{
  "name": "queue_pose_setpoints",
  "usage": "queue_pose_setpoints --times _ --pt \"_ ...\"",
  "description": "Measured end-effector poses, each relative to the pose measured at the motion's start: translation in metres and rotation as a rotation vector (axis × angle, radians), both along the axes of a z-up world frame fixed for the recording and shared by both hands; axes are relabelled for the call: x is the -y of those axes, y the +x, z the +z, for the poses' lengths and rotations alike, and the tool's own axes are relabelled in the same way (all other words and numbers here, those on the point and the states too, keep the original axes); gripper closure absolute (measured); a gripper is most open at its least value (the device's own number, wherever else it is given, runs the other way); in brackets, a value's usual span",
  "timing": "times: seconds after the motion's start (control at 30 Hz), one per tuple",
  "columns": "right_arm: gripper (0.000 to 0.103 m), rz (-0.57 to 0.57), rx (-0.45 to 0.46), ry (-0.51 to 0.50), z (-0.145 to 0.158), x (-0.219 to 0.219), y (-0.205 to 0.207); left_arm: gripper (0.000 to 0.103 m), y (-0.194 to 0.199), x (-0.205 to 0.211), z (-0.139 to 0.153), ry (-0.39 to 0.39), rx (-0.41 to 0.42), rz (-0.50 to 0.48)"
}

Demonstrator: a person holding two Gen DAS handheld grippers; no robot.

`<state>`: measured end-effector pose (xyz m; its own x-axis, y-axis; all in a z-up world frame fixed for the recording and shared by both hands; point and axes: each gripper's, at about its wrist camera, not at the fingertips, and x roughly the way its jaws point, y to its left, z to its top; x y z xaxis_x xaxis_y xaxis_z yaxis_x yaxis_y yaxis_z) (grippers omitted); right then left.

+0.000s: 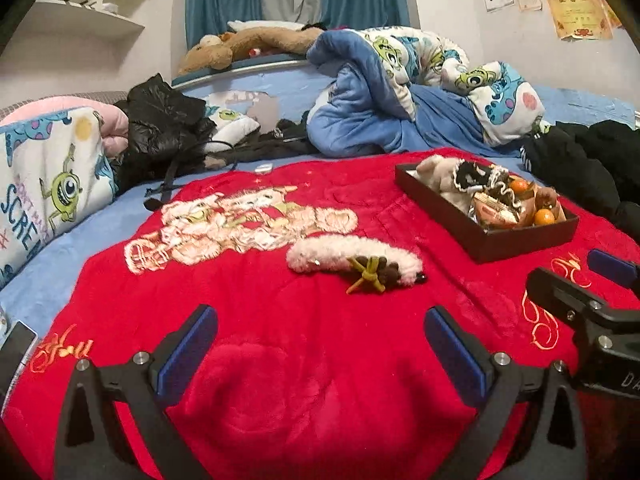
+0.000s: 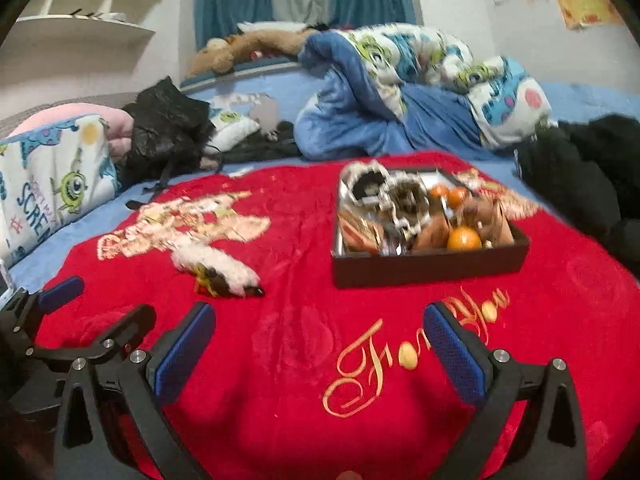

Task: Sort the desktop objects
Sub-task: 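Withdraw both tools from the box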

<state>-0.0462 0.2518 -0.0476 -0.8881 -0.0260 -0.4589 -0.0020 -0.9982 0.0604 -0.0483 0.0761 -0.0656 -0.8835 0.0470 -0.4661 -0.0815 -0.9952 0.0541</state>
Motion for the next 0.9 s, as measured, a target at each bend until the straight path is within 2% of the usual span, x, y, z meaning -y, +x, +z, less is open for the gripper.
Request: queue_pose_setpoints --times 0.17,0.23,0.33,0.9 --pt "0.000 0.005 -0.006 0.044 -0.002 0.008 0.002 0.000 -0.008 0.020 -0.004 0.112 0.034 0.002" --pt "0.000 0.009 -0.001 0.073 -0.004 0.014 0.001 0.000 -0.008 0.021 -0.005 0.128 0.038 0.003" --pt "0.000 0.007 0.001 0.110 -0.005 0.020 0.001 0.000 -0.006 0.017 -0.004 0.106 0.025 0.018" --pt "0.000 -0.002 -0.005 0.087 -0.007 0.017 0.005 0.000 -0.004 0.016 -0.004 0.095 0.005 0.014"
